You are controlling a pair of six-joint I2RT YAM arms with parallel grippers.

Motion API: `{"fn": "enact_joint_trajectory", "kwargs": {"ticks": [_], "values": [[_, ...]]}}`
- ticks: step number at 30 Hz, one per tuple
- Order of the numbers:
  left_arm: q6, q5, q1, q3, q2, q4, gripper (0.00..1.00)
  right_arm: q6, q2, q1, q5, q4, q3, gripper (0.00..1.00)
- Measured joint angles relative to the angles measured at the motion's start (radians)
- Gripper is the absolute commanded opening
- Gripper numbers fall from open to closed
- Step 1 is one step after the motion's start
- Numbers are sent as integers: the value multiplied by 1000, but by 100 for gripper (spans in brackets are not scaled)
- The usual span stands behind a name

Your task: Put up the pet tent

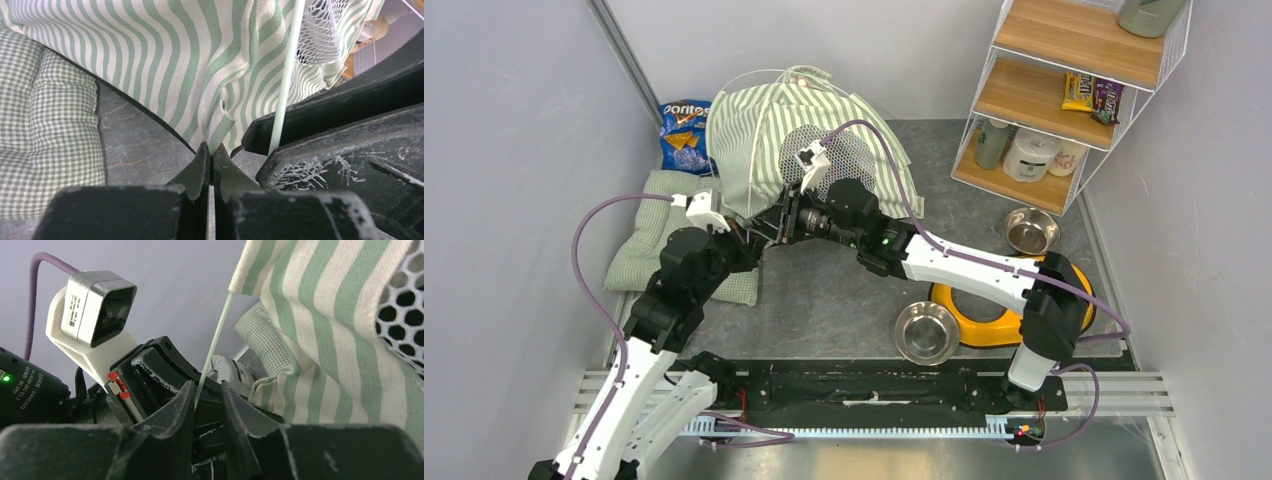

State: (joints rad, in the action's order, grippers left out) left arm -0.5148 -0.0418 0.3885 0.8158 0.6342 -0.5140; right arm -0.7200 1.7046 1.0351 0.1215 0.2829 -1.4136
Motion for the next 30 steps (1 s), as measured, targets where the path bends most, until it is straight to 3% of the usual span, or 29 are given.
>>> {"fn": "enact_joint_trajectory", "kwargs": {"ticks": [8,9,11,12,18,30], "values": [[26,2,-1,-24,-43,24,2,13,49,0,33,-41,-77,31],[31,8,-1,-27,-47,26,2,14,55,0,36,-43,-84,27],[40,18,-2,-38,-54,31,2,13,67,0,42,-50,-97,5],[42,19,-2,-40,-55,31,2,14,69,1,46,-52,-100,0],[51,19,-5,-51,-60,31,2,-9,73,2,28,-58,-106,0],[105,57,-5,-174,-204,106,2,-4,42,3,-92,111,-4,0]]}}
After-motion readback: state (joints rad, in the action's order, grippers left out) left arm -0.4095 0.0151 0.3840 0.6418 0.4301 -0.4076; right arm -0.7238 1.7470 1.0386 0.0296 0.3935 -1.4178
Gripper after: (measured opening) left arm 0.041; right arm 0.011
